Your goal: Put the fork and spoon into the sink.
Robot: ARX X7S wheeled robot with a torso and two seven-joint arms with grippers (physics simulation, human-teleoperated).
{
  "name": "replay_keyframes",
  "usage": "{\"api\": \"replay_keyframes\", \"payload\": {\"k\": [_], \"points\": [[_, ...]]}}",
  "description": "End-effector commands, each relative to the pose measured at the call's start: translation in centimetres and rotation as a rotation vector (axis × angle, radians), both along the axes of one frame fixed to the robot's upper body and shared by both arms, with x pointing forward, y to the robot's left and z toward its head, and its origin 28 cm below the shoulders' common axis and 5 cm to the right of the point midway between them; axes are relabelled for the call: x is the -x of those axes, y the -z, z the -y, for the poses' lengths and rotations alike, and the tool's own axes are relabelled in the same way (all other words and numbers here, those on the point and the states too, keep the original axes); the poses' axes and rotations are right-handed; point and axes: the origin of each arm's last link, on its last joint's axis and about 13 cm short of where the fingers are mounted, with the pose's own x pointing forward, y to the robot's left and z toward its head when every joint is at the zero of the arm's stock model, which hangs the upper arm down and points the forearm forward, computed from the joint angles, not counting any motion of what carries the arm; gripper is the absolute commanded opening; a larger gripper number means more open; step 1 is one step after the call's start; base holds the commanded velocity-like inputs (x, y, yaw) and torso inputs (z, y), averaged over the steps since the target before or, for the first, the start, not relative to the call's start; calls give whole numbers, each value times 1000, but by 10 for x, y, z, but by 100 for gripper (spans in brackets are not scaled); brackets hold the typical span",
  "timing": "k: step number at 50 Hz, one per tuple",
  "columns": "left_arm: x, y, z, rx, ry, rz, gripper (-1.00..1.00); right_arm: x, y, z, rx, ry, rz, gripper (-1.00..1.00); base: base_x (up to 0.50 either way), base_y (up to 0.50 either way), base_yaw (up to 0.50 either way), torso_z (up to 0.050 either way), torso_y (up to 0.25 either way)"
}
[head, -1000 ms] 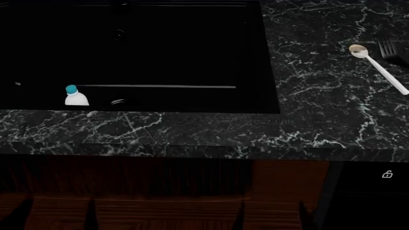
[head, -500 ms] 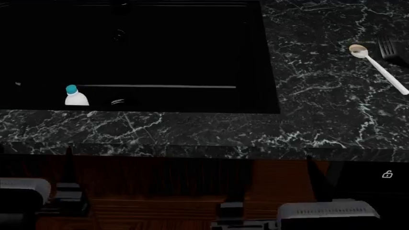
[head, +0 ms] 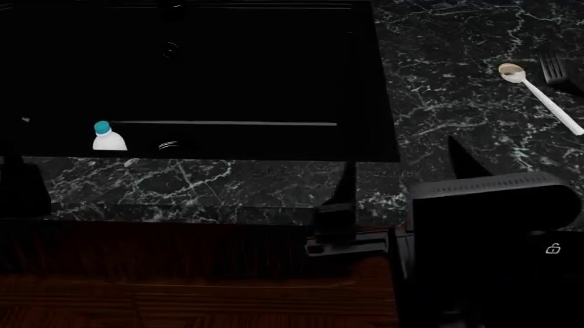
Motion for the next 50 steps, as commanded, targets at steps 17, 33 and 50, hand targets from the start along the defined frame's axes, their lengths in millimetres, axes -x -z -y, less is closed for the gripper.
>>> {"api": "replay_keyframes", "payload": {"k": [17, 33, 50], "points": [[0, -22, -35, 21, -161, 22, 100, -52, -80, 18, -85, 34, -63, 100, 0, 0, 0, 0, 0], [0, -22, -35, 29, -164, 22, 100, -50, -85, 16, -117, 12, -46, 100, 136, 0, 0, 0, 0], [1, -21, -35, 30, -161, 21, 100, -49, -81, 15, -132, -17, -51, 100, 201, -43, 0, 0, 0]]}}
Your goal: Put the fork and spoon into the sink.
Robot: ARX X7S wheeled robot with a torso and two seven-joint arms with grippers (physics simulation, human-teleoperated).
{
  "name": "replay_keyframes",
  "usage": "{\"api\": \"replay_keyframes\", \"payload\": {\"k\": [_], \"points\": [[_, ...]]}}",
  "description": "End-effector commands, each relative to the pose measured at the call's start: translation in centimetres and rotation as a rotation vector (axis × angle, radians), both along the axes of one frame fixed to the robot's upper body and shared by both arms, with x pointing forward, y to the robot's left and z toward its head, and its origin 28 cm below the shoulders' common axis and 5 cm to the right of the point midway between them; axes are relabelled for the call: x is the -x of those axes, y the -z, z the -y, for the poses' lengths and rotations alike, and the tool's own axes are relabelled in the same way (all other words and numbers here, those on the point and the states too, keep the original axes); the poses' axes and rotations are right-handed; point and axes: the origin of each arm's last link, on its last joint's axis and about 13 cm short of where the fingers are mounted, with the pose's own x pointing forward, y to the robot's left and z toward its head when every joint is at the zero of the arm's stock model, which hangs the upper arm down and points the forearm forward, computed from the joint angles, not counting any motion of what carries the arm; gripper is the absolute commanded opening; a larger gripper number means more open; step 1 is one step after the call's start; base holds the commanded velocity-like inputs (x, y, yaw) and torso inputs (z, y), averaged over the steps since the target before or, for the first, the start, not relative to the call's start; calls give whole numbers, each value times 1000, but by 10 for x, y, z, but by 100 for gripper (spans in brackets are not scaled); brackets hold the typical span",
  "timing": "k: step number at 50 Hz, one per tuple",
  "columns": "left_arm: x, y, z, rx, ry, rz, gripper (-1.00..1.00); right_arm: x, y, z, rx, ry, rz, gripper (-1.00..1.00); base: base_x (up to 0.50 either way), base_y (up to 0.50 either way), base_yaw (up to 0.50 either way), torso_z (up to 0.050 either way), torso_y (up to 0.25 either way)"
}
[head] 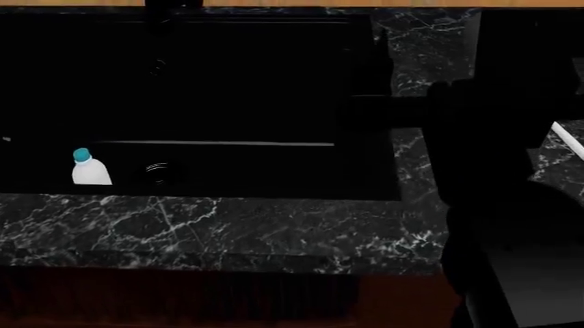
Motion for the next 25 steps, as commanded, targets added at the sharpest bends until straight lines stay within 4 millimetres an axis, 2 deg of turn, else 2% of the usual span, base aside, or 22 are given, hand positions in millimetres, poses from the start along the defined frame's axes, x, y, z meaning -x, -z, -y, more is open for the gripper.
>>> {"api": "replay_keyframes", "payload": {"k": [1, 15, 25], "points": [[1, 0, 0, 4, 2, 0, 100, 1, 0, 0, -9, -15, -2, 100, 148, -184, 0, 0, 0], [2, -1, 0, 6, 2, 4, 100, 3, 0, -1, -17, -40, 13, 100, 133, -218, 0, 0, 0], [2, -1, 1, 10, 3, 4, 100, 5, 1, -2, -11, -52, 22, 100, 321, -98, 0, 0, 0]]}}
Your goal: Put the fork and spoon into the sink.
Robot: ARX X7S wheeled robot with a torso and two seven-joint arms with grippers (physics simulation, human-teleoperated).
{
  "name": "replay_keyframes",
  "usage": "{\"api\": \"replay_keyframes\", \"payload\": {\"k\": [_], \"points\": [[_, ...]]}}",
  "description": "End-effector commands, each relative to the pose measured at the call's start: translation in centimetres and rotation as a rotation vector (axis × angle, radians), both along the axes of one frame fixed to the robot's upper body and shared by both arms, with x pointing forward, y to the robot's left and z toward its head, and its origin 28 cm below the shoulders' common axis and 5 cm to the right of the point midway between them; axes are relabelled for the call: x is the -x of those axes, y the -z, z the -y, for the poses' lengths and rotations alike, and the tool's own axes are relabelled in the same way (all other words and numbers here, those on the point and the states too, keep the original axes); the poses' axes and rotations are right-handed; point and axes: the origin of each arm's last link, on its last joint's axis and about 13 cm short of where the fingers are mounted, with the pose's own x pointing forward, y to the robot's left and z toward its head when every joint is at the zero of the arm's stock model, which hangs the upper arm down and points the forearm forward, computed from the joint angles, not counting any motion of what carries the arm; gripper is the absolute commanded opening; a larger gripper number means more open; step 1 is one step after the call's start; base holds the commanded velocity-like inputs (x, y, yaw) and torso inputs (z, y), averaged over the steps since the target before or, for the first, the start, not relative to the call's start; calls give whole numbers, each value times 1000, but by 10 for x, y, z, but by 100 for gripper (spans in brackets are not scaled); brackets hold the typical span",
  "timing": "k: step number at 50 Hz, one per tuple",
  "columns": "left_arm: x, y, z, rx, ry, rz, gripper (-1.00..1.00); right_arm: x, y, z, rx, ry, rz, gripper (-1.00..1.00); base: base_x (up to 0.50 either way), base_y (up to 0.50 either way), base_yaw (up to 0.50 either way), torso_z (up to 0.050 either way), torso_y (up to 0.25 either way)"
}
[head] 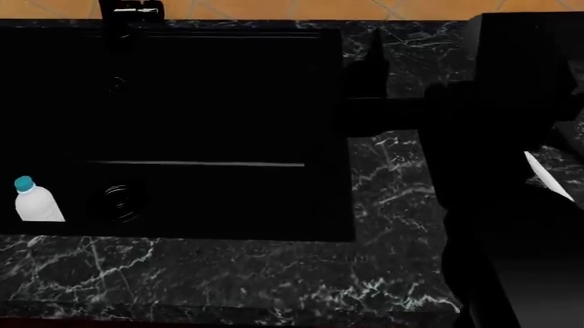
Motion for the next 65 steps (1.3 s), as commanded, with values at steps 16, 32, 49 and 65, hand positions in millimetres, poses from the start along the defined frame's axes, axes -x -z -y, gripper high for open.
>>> {"api": "replay_keyframes", "payload": {"k": [16, 32, 49, 65], "points": [[2, 0, -1, 10, 1, 3, 100, 3, 0, -2, -19, -33, 15, 100, 354, -40, 0, 0, 0], [3, 0, -1, 14, 0, 4, 100, 5, 1, -3, -15, -32, 1, 100, 312, -139, 0, 0, 1], [3, 2, -1, 19, -3, 1, 100, 4, 3, -5, -8, -45, 7, 100, 0, -90, 0, 0, 1], [2, 2, -2, 24, 1, 2, 100, 4, 1, -6, -12, -62, 17, 100, 108, 0, 0, 0, 0]]}}
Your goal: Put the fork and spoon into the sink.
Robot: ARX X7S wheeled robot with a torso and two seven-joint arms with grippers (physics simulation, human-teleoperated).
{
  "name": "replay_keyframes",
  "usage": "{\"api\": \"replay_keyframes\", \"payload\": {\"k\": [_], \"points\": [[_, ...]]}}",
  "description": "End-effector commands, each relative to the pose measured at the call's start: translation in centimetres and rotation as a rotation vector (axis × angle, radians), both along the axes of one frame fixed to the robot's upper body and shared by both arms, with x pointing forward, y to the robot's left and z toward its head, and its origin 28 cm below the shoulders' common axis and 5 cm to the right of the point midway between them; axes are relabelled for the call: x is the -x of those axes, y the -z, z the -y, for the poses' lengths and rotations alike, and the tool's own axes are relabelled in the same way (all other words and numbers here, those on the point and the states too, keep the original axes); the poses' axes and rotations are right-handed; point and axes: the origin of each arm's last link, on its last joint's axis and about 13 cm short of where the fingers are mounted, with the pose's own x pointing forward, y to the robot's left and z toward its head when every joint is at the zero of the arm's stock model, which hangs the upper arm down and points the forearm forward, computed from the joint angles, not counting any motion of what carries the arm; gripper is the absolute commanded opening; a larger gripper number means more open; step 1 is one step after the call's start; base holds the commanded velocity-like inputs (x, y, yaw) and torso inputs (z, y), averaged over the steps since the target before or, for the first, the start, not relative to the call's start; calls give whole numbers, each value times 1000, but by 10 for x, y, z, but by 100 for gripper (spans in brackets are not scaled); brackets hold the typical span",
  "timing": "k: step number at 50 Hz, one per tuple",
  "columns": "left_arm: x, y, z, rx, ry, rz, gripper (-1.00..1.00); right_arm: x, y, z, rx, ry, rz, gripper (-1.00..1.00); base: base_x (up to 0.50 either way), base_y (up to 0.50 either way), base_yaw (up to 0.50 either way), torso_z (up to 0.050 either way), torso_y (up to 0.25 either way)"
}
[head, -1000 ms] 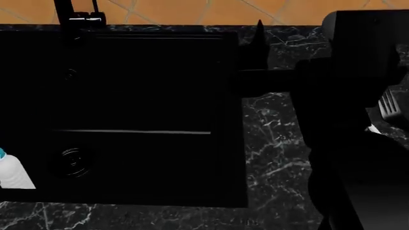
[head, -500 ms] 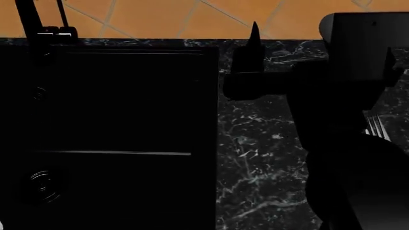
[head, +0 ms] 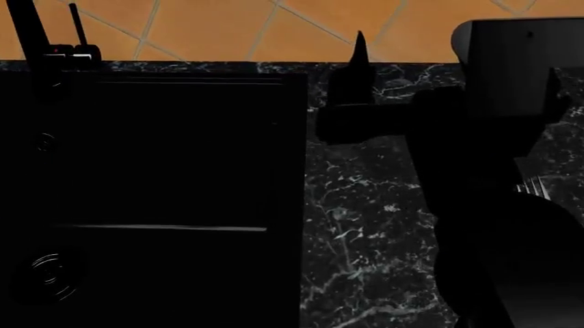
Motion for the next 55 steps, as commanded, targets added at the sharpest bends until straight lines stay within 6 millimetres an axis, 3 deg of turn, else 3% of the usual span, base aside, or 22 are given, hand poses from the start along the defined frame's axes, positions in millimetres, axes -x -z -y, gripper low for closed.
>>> {"api": "replay_keyframes", "payload": {"k": [1, 38, 55], "points": [[0, -1, 0, 3, 1, 1, 100, 0, -1, -1, 1, -10, 4, 100, 0, 0, 0, 0, 0], [0, 3, -1, -6, -3, -4, 100, -1, 3, -1, 5, -10, -21, 100, 0, -25, 0, 0, 0], [-6, 4, 1, 0, 21, -5, 100, 9, 6, 29, 128, 104, -215, 100, 0, 0, 0, 0, 0]]}}
